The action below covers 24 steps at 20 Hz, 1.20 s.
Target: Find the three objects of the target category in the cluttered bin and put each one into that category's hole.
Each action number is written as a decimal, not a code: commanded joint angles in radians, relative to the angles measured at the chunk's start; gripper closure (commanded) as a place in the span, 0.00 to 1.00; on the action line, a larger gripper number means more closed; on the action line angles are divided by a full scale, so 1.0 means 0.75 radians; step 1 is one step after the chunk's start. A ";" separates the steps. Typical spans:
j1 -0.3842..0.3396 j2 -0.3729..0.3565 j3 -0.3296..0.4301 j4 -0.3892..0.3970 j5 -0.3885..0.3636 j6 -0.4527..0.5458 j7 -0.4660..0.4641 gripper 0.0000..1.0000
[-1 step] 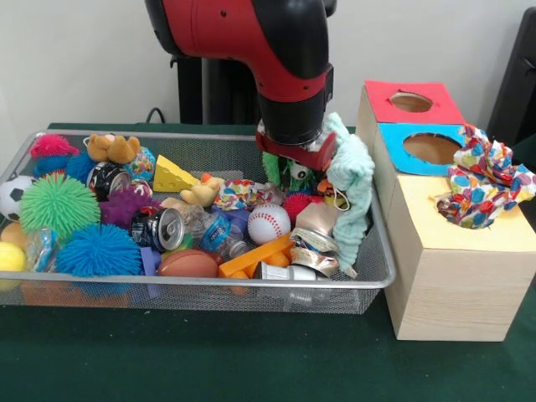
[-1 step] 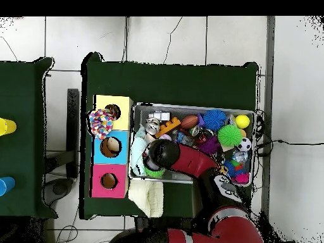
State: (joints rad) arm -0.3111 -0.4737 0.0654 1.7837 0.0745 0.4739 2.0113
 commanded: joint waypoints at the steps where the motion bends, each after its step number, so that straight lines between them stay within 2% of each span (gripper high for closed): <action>1: 0.060 0.019 0.064 0.003 0.072 0.089 0.210 0.00; 4: 0.080 -0.040 0.065 0.070 0.083 0.079 0.228 0.00; 12: 0.117 -0.119 0.004 0.132 0.068 0.108 0.219 0.00; 15: 0.134 -0.142 -0.070 0.109 0.015 0.167 0.181 0.00; 19: 0.165 -0.113 -0.211 0.032 -0.083 0.188 0.132 0.00; 24: 0.224 0.016 -0.378 -0.100 -0.198 0.111 0.125 0.00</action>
State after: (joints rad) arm -0.1639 -0.5455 -0.1058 1.8108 0.0213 0.5039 2.0113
